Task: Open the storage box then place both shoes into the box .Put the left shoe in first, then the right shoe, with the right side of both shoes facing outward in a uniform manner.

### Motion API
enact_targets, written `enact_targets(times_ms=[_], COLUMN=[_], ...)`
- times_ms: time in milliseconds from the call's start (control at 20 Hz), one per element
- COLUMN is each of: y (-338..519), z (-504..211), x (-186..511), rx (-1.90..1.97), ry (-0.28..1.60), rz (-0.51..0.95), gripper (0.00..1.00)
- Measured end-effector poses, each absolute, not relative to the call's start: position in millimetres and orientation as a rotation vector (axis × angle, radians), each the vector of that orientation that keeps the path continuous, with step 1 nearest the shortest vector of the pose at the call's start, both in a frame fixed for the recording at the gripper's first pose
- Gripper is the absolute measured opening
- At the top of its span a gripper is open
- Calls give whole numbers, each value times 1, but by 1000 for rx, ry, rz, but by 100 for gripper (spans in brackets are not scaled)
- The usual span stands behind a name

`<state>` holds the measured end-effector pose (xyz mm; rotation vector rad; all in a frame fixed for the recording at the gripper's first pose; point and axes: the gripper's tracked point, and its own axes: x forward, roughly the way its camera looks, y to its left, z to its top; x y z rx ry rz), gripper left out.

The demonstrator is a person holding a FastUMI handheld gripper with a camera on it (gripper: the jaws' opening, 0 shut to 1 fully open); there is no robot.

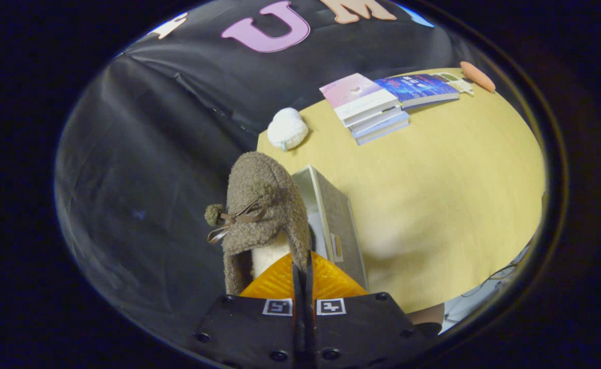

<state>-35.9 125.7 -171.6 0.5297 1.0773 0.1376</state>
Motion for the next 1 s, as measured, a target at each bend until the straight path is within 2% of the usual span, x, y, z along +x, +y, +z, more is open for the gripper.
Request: enact_targets(times_ms=[350, 600, 650, 750, 1000], y=[126, 130, 131, 131, 126], z=[-189, -189, -185, -179, -176], x=[-48, -45, -44, -41, -35], rx=[505, 532, 543, 555, 553], ry=[1119, 1110, 1100, 1093, 1076], rz=[100, 104, 109, 111, 110], gripper=[4, 16, 16, 9, 9])
